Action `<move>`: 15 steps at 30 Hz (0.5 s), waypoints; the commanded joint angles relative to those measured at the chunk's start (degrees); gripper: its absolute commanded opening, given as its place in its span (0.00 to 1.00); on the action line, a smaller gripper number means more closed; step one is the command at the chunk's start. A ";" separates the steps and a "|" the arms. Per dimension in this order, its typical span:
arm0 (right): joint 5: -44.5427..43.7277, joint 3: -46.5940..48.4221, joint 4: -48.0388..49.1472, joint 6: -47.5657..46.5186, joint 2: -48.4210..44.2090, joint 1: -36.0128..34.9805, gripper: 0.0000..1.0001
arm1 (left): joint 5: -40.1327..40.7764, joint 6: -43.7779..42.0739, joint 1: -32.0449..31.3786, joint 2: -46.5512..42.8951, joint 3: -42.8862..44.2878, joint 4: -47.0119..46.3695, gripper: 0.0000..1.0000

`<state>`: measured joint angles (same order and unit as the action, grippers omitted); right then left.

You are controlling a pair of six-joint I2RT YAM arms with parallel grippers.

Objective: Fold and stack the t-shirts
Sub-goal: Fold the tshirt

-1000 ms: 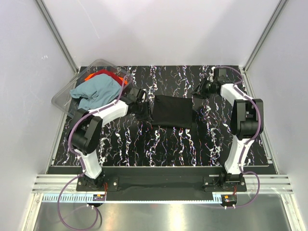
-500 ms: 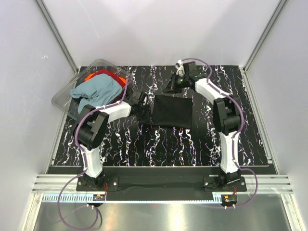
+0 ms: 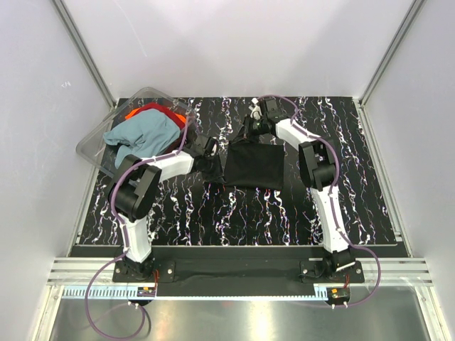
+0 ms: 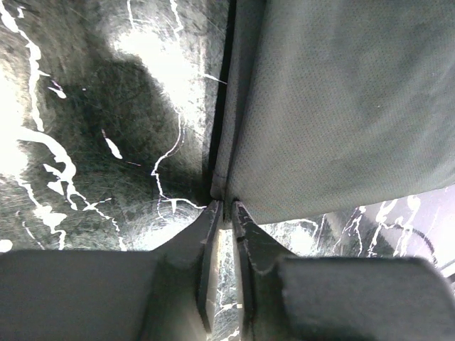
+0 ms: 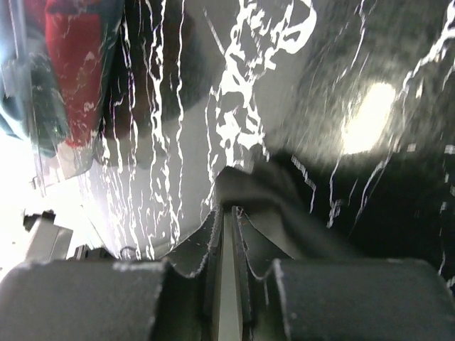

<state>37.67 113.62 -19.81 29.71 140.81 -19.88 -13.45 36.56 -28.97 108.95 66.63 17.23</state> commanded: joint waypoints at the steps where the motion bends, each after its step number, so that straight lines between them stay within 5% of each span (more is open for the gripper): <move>1: 1.97 6.15 0.57 1.05 2.43 -0.51 0.15 | 1.94 -0.17 -1.26 0.92 -1.33 -0.01 0.15; 15: 1.79 16.63 -1.01 5.18 9.04 0.98 0.15 | 3.17 1.32 -2.40 -0.57 -3.00 0.34 0.14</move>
<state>38.63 126.54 -19.92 33.87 150.82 -19.64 -12.99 37.71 -30.74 108.79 65.67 15.31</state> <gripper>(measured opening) 0.153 0.126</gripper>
